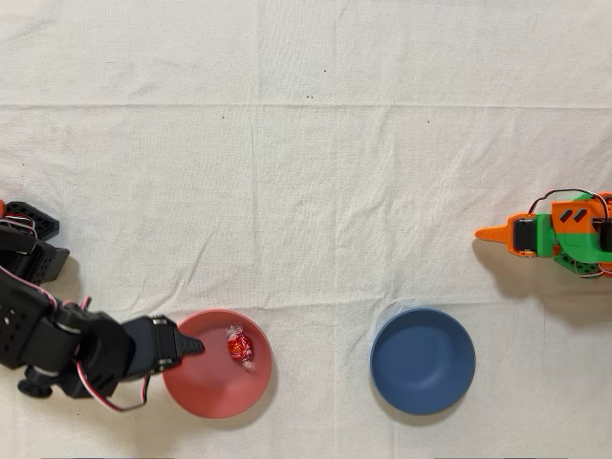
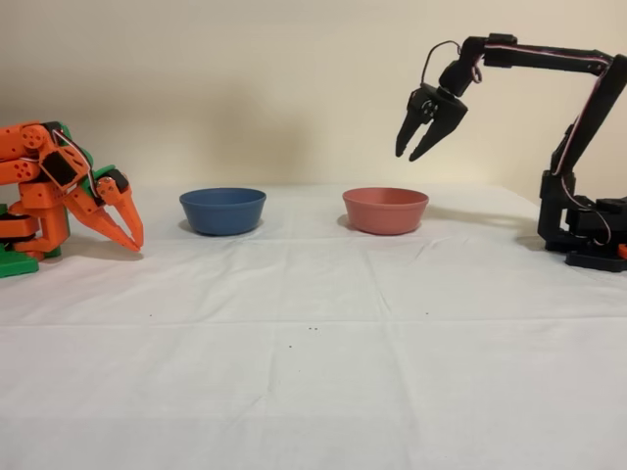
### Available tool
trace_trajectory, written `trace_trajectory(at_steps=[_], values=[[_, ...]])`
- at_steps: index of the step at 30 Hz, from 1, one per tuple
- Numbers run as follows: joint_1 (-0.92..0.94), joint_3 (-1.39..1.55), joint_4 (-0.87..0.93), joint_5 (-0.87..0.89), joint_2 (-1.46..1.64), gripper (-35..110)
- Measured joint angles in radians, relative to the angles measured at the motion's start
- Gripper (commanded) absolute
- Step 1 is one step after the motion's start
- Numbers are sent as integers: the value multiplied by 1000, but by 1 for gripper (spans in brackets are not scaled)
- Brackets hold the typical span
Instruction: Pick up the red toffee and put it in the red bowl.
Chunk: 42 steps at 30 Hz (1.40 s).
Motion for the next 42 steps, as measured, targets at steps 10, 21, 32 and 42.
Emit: trace_trajectory(at_steps=[10, 21, 32, 42], values=[[-278, 66, 29, 273, 198, 1], [-397, 364, -112, 592, 460, 1], [-407, 676, -397, 526, 545, 1], [-423, 1006, -583, 494, 788, 1]])
